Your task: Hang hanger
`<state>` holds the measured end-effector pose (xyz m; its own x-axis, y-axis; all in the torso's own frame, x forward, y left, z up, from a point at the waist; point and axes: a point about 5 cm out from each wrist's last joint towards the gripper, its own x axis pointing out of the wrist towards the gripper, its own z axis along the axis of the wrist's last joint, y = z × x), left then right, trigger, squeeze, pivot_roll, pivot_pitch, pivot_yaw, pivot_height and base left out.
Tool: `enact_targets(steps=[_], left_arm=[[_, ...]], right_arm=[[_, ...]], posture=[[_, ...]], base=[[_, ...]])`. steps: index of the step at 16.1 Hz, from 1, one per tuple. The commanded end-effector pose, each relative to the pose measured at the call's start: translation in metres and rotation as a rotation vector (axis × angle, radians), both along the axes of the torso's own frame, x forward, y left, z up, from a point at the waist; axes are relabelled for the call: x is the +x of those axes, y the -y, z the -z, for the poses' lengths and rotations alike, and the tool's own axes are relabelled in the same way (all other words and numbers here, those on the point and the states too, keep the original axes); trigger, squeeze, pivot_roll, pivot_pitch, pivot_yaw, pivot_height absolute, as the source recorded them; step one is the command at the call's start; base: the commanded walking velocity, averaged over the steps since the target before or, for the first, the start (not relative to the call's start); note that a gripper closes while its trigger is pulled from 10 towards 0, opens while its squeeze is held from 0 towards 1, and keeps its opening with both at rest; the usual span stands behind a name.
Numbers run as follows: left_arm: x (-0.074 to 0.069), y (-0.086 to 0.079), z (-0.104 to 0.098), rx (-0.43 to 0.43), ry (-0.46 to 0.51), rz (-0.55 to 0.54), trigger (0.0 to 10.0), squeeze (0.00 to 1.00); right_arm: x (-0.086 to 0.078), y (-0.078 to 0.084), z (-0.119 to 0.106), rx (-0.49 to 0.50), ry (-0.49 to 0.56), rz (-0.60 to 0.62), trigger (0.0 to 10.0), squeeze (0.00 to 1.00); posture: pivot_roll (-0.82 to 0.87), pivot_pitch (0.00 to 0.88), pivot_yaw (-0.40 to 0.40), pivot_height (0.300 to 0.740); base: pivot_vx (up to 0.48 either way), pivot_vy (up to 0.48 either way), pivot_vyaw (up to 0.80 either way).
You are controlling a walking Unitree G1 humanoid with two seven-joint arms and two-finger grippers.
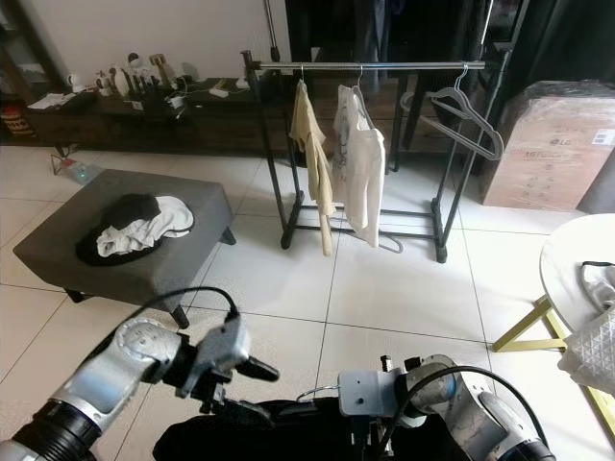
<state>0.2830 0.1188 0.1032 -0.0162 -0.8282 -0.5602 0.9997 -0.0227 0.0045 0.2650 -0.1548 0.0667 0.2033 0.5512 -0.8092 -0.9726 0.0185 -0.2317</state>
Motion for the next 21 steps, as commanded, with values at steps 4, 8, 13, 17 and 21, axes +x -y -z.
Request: enact_targets(steps=[4,8,13,17,21], left_arm=[[0.005,0.003,0.008,0.047,0.054,-0.017,10.0,0.0],[-0.003,0.012,0.013,0.049,0.03,0.038,10.0,0.0],[-0.004,0.025,0.016,0.08,0.094,0.06,7.6,0.0],[-0.006,0.025,0.019,0.075,0.083,0.049,0.0,0.0],[-0.002,0.023,0.017,0.088,0.109,0.039,0.0,0.0]], right_arm=[[0.0,-0.009,-0.014,0.046,0.026,-0.041,10.0,0.0],[0.003,-0.013,-0.016,0.055,0.03,-0.044,10.0,0.0],[0.007,-0.017,-0.019,0.062,0.034,-0.039,10.0,0.0],[0.008,-0.017,-0.018,0.066,0.035,-0.032,10.0,0.0],[0.008,-0.015,-0.017,0.062,0.028,-0.023,10.0,0.0]], posture=[[-0.15,0.1,0.081,0.74],[-0.15,0.1,0.083,0.74],[-0.15,0.102,0.084,0.74],[-0.15,0.104,0.086,0.74],[-0.15,0.103,0.086,0.74]], base=[[0.0,0.0,0.0],[0.0,0.0,0.0],[0.0,0.0,0.0],[0.0,0.0,0.0],[0.0,0.0,0.0]])
